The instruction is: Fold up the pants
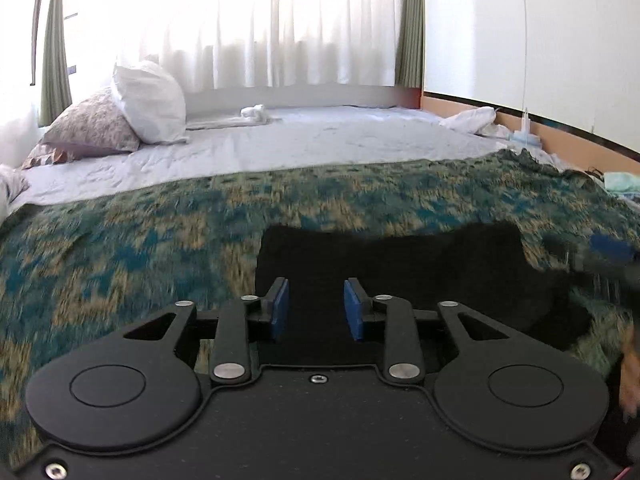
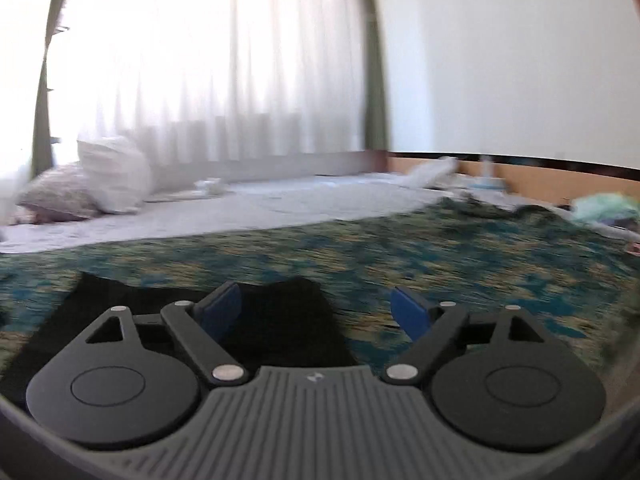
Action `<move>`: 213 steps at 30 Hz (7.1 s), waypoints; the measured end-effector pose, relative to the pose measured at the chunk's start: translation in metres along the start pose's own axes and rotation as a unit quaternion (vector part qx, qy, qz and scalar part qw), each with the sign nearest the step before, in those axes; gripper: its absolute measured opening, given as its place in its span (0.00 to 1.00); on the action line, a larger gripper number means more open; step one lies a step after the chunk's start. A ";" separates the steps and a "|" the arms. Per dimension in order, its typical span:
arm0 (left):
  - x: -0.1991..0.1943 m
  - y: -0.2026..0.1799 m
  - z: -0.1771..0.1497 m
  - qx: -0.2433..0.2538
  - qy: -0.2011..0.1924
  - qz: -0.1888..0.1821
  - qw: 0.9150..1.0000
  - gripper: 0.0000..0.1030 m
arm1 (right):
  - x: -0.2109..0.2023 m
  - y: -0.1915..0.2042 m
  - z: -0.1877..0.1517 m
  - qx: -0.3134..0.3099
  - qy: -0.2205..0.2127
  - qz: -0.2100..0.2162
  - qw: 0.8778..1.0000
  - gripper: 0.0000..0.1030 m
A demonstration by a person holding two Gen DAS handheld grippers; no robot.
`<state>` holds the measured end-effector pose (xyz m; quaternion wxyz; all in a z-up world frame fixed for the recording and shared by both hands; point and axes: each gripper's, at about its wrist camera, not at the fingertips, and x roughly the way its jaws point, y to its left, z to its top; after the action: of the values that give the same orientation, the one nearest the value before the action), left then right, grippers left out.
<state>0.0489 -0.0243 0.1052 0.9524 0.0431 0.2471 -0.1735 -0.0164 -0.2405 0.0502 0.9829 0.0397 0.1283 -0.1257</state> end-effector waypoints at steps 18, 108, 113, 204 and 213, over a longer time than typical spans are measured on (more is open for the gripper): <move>0.168 0.022 0.010 -0.024 0.077 0.051 0.995 0.15 | 0.055 0.048 -0.041 -0.036 0.103 0.072 0.991 0.47; -0.007 -0.053 -0.095 -0.077 0.120 0.095 0.985 1.00 | -0.026 0.017 -0.061 -0.093 0.158 0.066 0.981 1.00; -0.006 -0.051 -0.095 -0.080 0.122 0.092 0.985 1.00 | -0.025 0.016 -0.061 -0.094 0.160 0.067 0.980 1.00; -0.007 -0.053 -0.099 -0.073 0.116 0.095 0.986 1.00 | -0.025 0.015 -0.060 -0.101 0.163 0.073 0.979 1.00; -0.007 -0.053 -0.099 -0.072 0.116 0.095 0.986 1.00 | -0.025 0.015 -0.060 -0.102 0.162 0.073 0.979 1.00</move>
<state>-0.0209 -0.0553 0.0227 0.9302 0.0172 0.3622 -0.0575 -0.0501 -0.2132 -0.0004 0.9544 -0.0313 0.2952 -0.0313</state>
